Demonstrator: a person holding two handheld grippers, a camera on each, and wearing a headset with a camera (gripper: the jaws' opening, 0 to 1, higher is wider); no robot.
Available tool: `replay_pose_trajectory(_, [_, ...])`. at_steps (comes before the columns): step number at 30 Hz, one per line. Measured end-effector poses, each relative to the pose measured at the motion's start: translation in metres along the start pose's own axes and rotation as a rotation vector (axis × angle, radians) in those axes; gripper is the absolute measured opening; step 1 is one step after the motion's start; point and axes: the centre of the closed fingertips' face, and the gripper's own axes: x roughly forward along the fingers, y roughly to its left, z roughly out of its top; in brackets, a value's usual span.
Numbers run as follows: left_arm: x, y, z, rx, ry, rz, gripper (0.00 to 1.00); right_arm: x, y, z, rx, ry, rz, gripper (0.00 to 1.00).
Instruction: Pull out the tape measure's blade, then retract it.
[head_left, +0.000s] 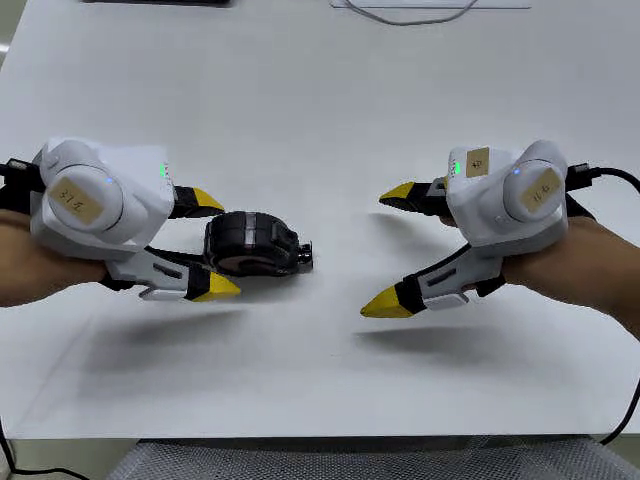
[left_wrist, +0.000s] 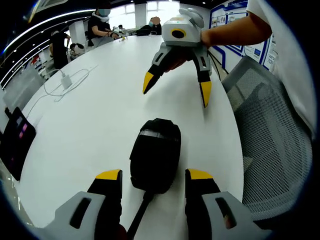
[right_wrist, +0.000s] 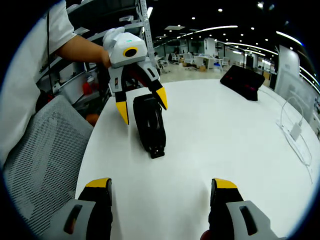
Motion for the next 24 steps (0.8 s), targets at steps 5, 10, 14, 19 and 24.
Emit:
replay_pose_trajectory(5, [0.0036,-0.0010,-0.0006,0.018,0.010,-0.010,0.40,0.0023,0.0002,0.0007,0.012,-0.012,0.007,0.79])
replay_pose_trajectory(10, [0.0063,-0.0014,-0.0014,0.035,0.022,-0.014,0.36,0.0040,-0.0005,0.0000,0.018,-0.016,0.008,0.79])
replay_pose_trajectory(14, [0.0077,-0.0003,-0.0033,0.037,0.031,-0.012,0.32,0.0054,-0.0003,-0.0010,0.018,-0.015,0.011,0.78])
replay_pose_trajectory(19, [0.0075,0.0021,-0.0036,0.027,0.032,-0.007,0.29,0.0055,0.0000,-0.0008,0.016,-0.016,0.014,0.76])
replay_pose_trajectory(24, [0.0075,0.0015,-0.0040,0.028,0.036,-0.009,0.28,0.0067,-0.0003,-0.0005,0.014,-0.017,0.014,0.74])
